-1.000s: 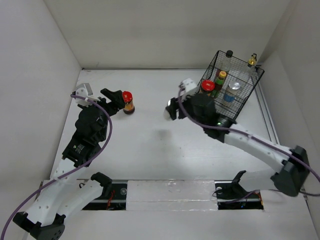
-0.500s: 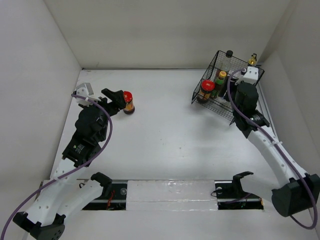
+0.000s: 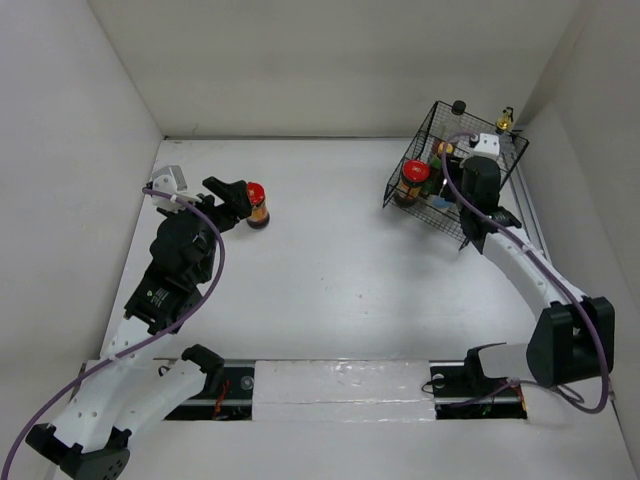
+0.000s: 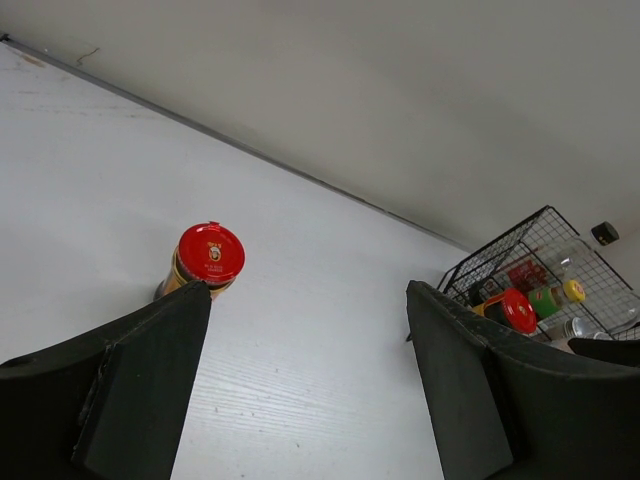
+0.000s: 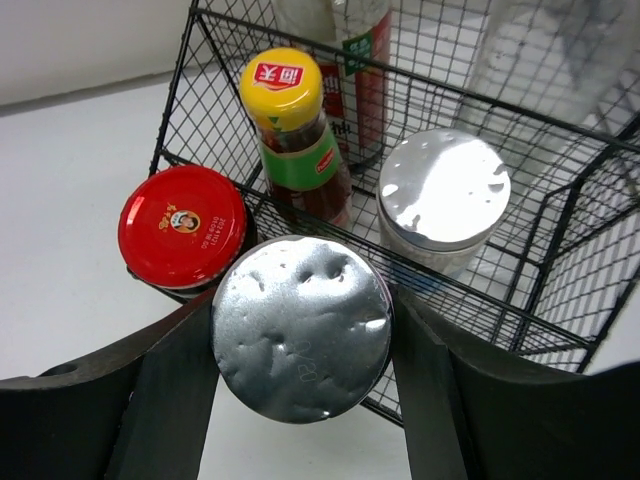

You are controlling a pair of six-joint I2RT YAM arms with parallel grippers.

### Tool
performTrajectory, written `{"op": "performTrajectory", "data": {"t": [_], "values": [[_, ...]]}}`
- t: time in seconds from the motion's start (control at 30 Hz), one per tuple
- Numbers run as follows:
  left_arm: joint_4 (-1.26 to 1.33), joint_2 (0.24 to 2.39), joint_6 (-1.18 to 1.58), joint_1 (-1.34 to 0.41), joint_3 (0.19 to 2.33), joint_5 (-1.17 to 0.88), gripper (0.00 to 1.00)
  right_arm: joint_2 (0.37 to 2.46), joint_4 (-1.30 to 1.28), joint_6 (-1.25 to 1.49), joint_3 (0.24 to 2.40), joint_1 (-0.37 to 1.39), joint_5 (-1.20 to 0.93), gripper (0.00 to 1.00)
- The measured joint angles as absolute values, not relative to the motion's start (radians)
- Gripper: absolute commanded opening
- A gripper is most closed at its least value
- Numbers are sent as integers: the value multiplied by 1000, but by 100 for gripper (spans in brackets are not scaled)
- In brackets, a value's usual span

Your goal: Organize the condiment bottles

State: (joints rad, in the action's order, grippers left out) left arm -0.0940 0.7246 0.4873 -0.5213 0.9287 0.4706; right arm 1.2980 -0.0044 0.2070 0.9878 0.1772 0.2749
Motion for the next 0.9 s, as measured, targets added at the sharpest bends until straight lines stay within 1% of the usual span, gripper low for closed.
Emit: {"op": "performTrajectory", "data": {"t": [0.2, 0.23, 0.27, 0.3, 0.37, 0.43, 0.47, 0.53, 0.67, 0.77, 0.87, 0.9], "values": [[-94, 733, 487, -521, 929, 471, 75, 1401, 25, 225, 989, 175, 239, 55], [-94, 735, 487, -521, 929, 470, 75, 1417, 27, 226, 989, 172, 234, 56], [-94, 736, 487, -521, 929, 470, 75, 1430, 29, 230, 989, 171, 231, 59], [-94, 737, 487, -521, 929, 471, 75, 1441, 44, 237, 992, 170, 228, 66], [-94, 738, 487, -521, 929, 470, 75, 1442, 46, 239, 993, 163, 223, 76], [-94, 738, 487, -521, 929, 470, 75, 1443, 53, 244, 994, 163, 216, 83], [-94, 738, 487, -521, 929, 470, 75, 1443, 59, 245, 996, 163, 213, 90], [-94, 738, 487, -521, 929, 470, 75, 1441, 68, 249, 1006, 163, 209, 95], [-94, 740, 487, -521, 929, 470, 75, 1413, 75, 250, 1019, 166, 204, 98], [-94, 744, 487, -521, 929, 471, 75, 1353, 75, 241, 1025, 174, 205, 98], [-94, 744, 487, -521, 929, 471, 75, 1301, 83, 217, 1053, 210, 204, 77], [-94, 744, 487, -521, 929, 471, 75, 1291, 90, 206, 1066, 231, 191, 64]]}}
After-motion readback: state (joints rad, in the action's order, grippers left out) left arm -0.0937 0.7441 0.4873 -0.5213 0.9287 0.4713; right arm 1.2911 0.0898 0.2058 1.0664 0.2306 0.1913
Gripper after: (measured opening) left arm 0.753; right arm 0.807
